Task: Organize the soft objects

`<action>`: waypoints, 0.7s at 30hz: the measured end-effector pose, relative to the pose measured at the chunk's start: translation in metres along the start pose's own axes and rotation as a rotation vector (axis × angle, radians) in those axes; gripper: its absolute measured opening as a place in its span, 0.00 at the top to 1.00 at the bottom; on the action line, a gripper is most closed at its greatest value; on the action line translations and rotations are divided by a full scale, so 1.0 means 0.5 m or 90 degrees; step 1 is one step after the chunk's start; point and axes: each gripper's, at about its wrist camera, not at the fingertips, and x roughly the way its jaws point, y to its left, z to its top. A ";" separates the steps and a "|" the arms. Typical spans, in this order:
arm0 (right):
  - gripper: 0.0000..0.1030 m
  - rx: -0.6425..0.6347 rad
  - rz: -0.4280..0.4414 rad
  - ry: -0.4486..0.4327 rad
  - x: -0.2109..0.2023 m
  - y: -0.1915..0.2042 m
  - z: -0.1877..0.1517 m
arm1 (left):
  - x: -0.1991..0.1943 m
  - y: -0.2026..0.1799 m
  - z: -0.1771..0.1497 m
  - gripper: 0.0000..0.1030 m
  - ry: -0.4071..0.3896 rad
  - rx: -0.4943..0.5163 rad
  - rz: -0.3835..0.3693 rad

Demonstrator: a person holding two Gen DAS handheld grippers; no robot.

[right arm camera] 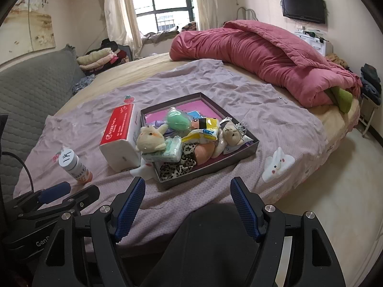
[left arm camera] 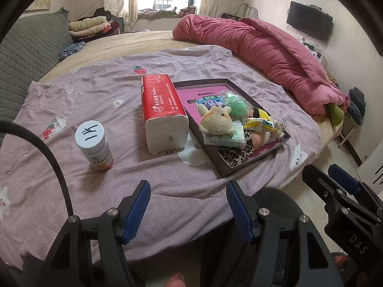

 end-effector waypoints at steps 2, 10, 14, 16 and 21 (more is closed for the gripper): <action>0.27 0.000 0.001 -0.001 0.000 0.001 0.000 | 0.000 0.001 0.000 0.37 -0.001 0.000 0.000; 0.27 -0.003 0.002 0.001 0.003 0.003 -0.001 | 0.000 0.003 0.000 0.37 0.001 -0.002 0.002; 0.27 -0.002 0.001 0.004 0.004 0.003 -0.002 | 0.000 0.004 -0.002 0.37 0.003 -0.001 0.002; 0.27 -0.001 0.001 0.007 0.006 0.004 -0.004 | -0.001 0.005 -0.002 0.37 0.003 -0.001 0.002; 0.27 -0.002 0.002 0.006 0.007 0.004 -0.004 | 0.001 0.004 -0.004 0.37 0.003 -0.001 0.004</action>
